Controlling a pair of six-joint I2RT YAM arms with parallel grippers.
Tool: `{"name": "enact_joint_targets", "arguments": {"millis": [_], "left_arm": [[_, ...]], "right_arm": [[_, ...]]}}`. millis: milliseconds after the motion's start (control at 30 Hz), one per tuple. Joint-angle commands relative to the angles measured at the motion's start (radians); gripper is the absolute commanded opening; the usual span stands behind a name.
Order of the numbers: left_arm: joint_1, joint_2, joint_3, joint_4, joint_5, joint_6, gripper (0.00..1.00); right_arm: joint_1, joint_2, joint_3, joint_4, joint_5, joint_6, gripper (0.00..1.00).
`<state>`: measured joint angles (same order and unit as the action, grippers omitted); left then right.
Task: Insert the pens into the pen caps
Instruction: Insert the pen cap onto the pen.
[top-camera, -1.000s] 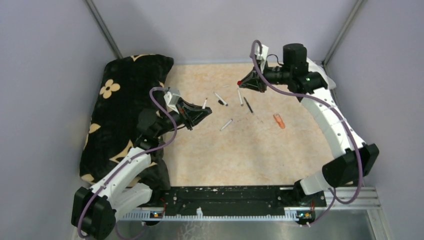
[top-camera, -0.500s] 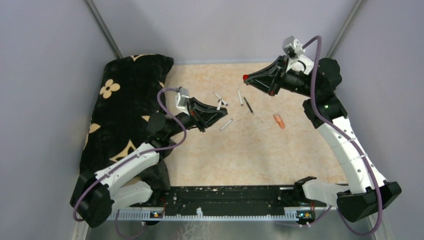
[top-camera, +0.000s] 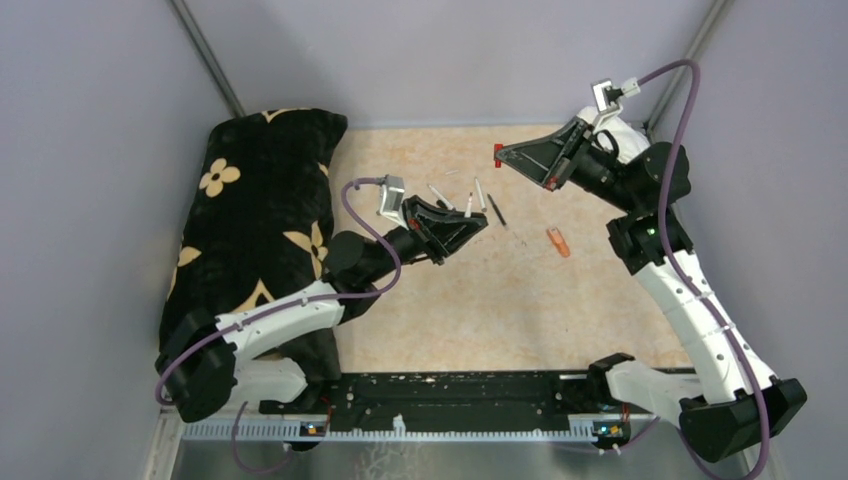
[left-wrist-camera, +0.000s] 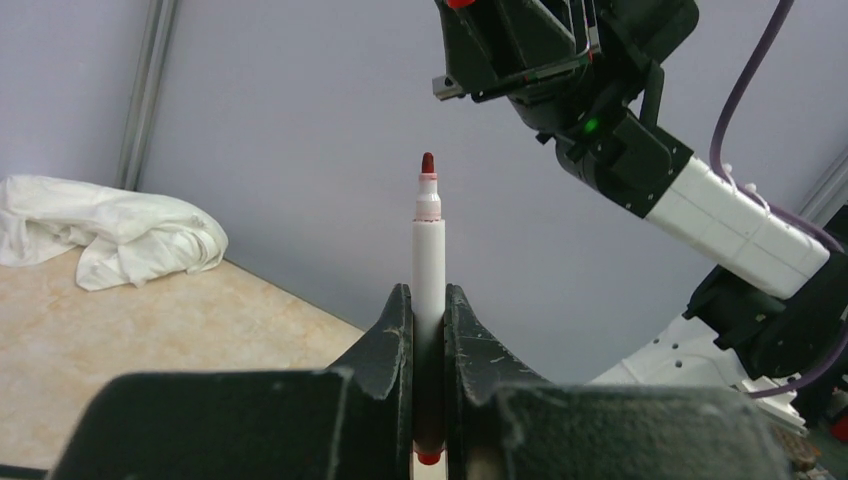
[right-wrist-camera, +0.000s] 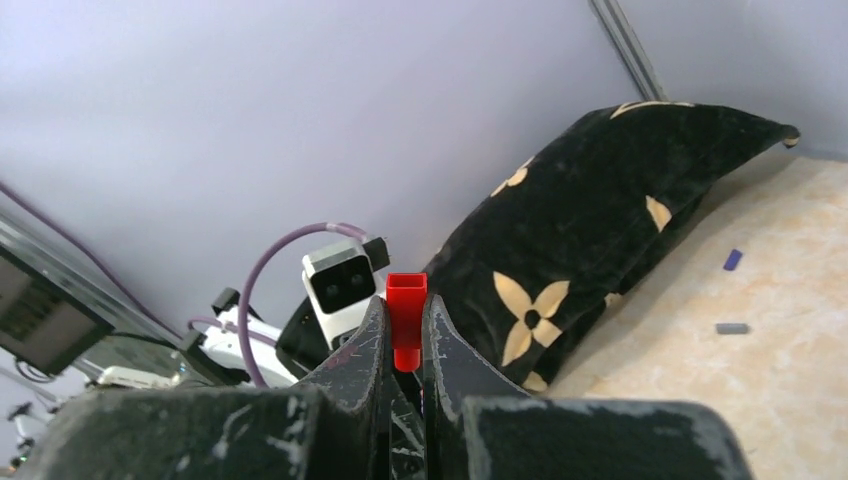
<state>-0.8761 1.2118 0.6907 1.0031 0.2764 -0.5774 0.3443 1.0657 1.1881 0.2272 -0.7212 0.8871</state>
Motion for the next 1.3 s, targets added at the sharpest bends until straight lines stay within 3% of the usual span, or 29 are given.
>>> {"name": "enact_joint_targets", "arguments": {"millis": [0, 400, 1267], "left_arm": [[-0.032, 0.039, 0.057, 0.086, -0.080, -0.036, 0.00], [-0.113, 0.091, 0.126, 0.093, -0.108, 0.007, 0.00], [-0.124, 0.081, 0.119, 0.109, -0.133, 0.040, 0.00]], "right_arm": [[-0.001, -0.046, -0.019, 0.048, 0.042, 0.118, 0.00], [0.018, -0.058, -0.052, 0.061, 0.018, 0.113, 0.00], [0.085, -0.064, -0.066, 0.047, -0.007, 0.062, 0.00]]}}
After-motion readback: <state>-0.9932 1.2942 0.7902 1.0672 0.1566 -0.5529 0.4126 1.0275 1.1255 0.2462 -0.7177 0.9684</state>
